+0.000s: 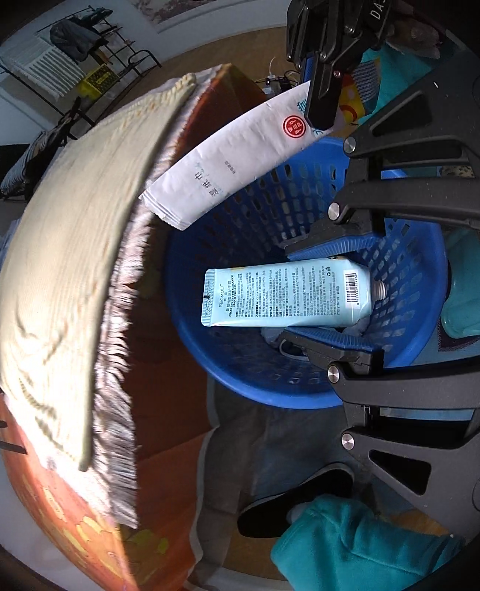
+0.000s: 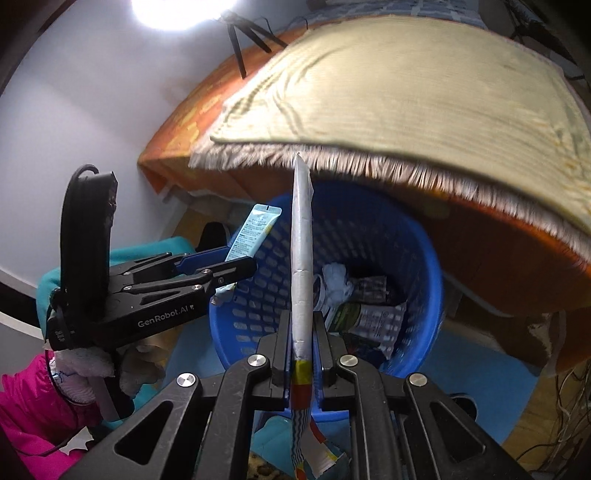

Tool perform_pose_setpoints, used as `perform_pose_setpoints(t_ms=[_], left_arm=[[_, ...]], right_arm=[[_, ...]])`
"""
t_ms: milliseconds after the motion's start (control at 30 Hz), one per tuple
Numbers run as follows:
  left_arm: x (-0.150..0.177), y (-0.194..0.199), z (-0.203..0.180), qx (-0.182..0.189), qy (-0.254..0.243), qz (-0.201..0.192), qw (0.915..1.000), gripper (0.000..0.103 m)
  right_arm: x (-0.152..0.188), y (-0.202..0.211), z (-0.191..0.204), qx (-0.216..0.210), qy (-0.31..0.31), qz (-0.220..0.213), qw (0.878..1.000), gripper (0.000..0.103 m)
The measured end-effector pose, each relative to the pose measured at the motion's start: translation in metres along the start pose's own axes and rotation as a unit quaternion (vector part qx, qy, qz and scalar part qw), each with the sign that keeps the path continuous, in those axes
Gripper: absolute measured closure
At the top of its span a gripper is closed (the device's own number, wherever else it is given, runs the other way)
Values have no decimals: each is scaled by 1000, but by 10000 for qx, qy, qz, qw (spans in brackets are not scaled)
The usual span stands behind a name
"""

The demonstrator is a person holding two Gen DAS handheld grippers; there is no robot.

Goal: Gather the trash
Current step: 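Carry the light-blue tube with the left gripper while the right gripper carries the white tube to the basket, then open both grippers over the basket to drop the two tubes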

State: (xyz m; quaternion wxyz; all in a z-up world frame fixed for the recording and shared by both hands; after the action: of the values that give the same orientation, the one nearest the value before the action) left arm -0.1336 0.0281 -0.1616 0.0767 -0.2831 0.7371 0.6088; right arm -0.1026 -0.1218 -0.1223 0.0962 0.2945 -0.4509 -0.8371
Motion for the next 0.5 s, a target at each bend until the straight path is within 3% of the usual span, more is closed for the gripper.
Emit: perform_pose_setpoints(t_ms=[500], left_arm=[[10,-23,4,-173,34,235,9996,66]], right_arm=[[1,-34,-10,117,-204,109,9997,93]])
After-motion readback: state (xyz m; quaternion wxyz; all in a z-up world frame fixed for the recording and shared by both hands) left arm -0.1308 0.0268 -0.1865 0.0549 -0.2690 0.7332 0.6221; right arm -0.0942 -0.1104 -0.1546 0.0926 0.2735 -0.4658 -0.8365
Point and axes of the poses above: each gripper's, at about its wrist camera, not at the fingertips, and y roughly against the way its jaws point, z to its left, x to its underside, the point moved 4 cm from there along -y, roughly the way its jaws point, and after that the axes turned 7 degrees about -z, right-handed, at the moved point
